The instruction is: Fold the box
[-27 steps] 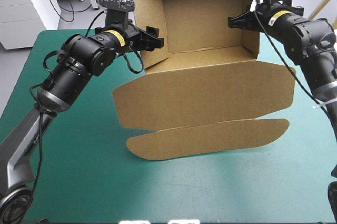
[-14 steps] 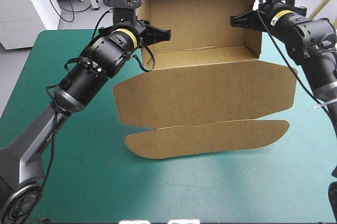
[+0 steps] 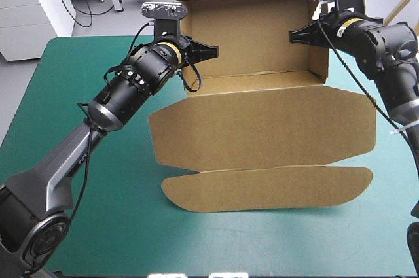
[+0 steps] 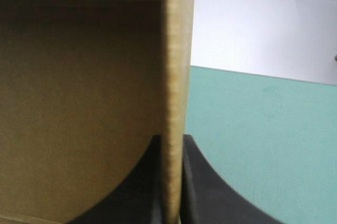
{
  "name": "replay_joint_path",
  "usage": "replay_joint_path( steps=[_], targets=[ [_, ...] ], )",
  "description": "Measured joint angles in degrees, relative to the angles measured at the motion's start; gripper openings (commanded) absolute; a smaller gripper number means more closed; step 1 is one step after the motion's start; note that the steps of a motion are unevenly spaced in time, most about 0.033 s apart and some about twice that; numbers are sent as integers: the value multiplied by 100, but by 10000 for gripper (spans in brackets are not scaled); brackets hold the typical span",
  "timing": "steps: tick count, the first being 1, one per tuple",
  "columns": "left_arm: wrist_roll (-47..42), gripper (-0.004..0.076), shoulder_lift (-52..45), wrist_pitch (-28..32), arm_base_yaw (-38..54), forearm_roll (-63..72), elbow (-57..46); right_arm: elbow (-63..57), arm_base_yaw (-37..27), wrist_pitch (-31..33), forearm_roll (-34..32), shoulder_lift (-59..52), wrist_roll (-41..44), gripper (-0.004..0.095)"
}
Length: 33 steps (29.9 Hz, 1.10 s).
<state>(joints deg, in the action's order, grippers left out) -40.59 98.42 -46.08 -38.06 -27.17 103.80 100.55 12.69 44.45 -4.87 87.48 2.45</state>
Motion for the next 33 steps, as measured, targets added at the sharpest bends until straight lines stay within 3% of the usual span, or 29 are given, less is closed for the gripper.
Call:
replay_joint_path(
  steps=[16,24,30,33],
  targets=[
    [777,-1,741,-923,550,680,-6,6,6,735,883,1492,-196,-14],
    [1667,12,1413,-1076,951,2028,-6,1,6,1071,835,1921,-323,-14],
    [1842,13,1774,-1123,1003,2362,33,1,6,1216,749,2128,-324,-14],
    [1868,75,1856,-1144,1013,2413,60,1,6,1245,735,2227,-329,-13]
  ],
)
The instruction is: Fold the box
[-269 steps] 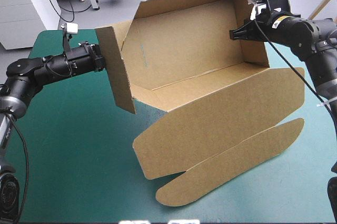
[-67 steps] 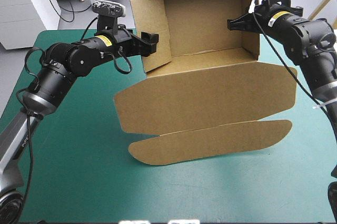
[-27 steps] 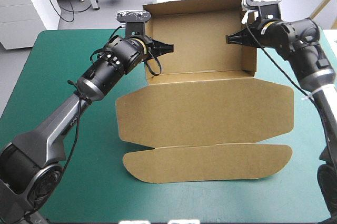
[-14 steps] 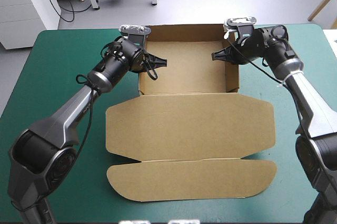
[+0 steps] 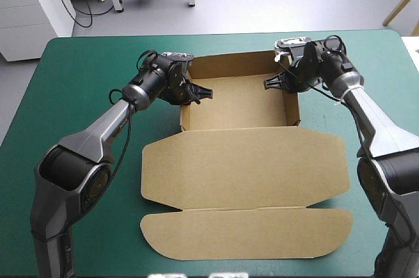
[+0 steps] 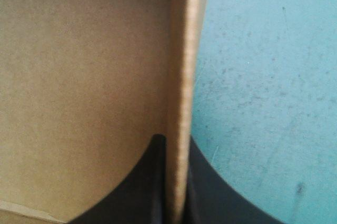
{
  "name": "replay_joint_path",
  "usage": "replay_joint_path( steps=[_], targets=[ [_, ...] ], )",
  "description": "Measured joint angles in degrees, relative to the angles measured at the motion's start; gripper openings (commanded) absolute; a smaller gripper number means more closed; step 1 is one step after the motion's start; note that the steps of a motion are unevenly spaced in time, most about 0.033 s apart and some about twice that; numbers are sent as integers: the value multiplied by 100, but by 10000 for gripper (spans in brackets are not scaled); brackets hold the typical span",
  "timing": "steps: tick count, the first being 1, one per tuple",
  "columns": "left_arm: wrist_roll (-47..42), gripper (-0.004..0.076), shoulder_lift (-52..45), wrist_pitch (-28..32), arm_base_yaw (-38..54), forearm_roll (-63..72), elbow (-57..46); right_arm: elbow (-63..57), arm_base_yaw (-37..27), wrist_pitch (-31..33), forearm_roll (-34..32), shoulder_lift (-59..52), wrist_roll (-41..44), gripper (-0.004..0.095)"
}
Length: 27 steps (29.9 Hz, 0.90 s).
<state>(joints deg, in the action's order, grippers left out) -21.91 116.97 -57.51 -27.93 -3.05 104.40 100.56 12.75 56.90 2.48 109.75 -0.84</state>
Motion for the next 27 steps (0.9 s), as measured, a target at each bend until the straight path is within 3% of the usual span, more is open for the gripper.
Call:
replay_joint_path(
  steps=[4,5,8,9,14,16,27],
  targets=[
    [161,363,41,-49,0,6,10,0,-6,-23,20,43,-37,42],
    [200,448,60,-60,0,25,10,0,-6,10,43,67,-48,74],
    [266,598,85,-105,0,31,18,0,-6,95,79,144,-125,227],
    [281,612,85,-131,8,4,30,0,-6,123,79,161,-165,290],
    [300,608,85,-282,8,-52,30,0,2,371,259,178,-255,784],
    [300,608,85,-301,8,-52,30,0,25,399,402,178,-286,908],
    [300,608,121,-640,-9,99,751,65,45,395,515,156,-299,930]
  ],
)
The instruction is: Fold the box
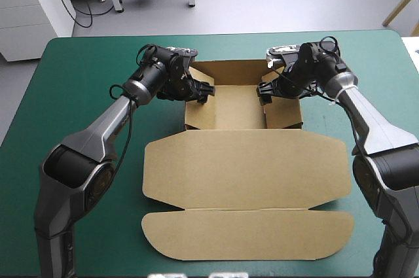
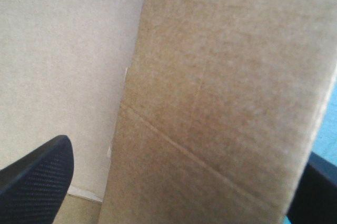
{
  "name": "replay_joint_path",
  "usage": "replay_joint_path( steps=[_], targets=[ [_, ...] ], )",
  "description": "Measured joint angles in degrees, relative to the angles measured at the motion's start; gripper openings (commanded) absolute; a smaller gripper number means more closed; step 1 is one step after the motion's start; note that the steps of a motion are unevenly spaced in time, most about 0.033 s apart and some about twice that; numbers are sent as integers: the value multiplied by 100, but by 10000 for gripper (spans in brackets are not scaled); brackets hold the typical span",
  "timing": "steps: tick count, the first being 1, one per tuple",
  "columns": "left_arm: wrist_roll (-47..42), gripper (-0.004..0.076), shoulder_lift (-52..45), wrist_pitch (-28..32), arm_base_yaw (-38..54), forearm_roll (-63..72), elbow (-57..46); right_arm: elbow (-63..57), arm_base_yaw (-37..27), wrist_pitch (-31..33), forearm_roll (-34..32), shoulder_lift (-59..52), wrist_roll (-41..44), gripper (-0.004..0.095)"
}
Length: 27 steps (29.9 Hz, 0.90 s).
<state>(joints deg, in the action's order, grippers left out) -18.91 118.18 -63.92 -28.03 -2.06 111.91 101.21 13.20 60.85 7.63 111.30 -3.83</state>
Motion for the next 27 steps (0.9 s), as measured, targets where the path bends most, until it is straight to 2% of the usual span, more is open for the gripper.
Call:
replay_joint_path(
  steps=[9,12,14,18,24,27],
  targets=[
    [0,608,-183,-637,0,-436,1021,260,0,-4,-150,-510,-21,927],
    [144,575,-438,-691,0,-560,1124,309,0,16,-338,-715,-35,927],
    [371,514,-659,-730,0,-582,1151,323,0,74,-457,-849,-39,927],
    [928,339,-1137,-760,0,-625,1169,330,0,175,-554,-1166,-39,928],
    [1375,11,-1792,-760,0,-716,1070,334,0,183,-564,-1504,-39,926],
    [1573,-10,-2006,-760,0,-664,989,340,0,189,-564,-1528,-39,926]
  ],
)
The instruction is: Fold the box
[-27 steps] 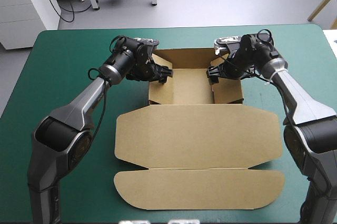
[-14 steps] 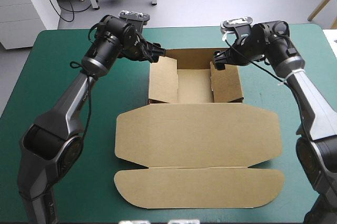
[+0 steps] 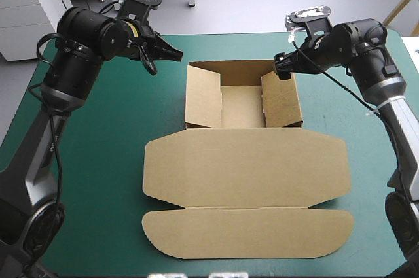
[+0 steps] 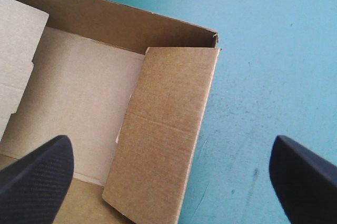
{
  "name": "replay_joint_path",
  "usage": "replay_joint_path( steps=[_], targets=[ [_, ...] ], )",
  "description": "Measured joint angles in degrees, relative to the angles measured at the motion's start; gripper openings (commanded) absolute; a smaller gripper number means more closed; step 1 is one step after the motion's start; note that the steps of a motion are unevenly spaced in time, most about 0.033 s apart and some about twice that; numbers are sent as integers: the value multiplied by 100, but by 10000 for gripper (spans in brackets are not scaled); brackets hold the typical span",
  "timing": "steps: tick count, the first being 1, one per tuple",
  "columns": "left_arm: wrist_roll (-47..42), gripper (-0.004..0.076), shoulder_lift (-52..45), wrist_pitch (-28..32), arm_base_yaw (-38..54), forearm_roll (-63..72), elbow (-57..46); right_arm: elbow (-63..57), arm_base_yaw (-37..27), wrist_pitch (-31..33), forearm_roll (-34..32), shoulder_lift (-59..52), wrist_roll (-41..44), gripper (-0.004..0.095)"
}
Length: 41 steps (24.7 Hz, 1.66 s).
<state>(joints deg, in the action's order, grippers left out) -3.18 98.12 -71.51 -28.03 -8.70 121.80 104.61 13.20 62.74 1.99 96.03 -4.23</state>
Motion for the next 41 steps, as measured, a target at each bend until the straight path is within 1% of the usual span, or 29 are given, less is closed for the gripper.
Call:
replay_joint_path(
  steps=[3,6,9,16,17,18,19,21,23,26,30,33,34,40,41],
  targets=[
    [153,-10,-200,-5,0,56,-179,0,0,14,0,0,0,926],
    [268,-10,-499,-5,0,56,-580,0,0,20,0,0,0,922],
    [318,-10,-871,-5,0,56,-1275,0,0,24,0,0,6,922],
    [376,-10,-1914,35,0,56,-3626,-161,0,-59,0,261,144,922],
    [376,-10,-2218,208,0,43,-4293,-230,0,-66,0,443,156,922],
    [376,-10,-2359,331,0,43,-4629,-245,0,-66,0,523,163,922],
    [376,-10,-2588,529,0,43,-5203,-246,0,-82,0,737,179,922],
    [359,-10,-2870,719,0,43,-5786,-251,0,-125,0,1008,194,915],
    [286,-10,-3067,806,0,43,-6157,-251,0,-149,0,1243,194,899],
    [228,-10,-3198,949,0,43,-6443,-253,0,-156,5,1506,194,820],
    [228,-10,-3226,1063,0,43,-6463,-253,0,-167,5,1579,194,678],
    [228,-10,-3247,1086,0,43,-6468,-253,0,-144,10,1645,189,473],
    [228,-10,-3251,1092,0,49,-6468,-253,0,-109,10,1692,189,381],
    [228,-10,-3251,1102,0,49,-6474,-253,-12,-114,-28,1758,179,7],
    [228,-10,-3251,1102,0,49,-6474,-253,-12,-125,-28,1758,179,-16]
  ],
)
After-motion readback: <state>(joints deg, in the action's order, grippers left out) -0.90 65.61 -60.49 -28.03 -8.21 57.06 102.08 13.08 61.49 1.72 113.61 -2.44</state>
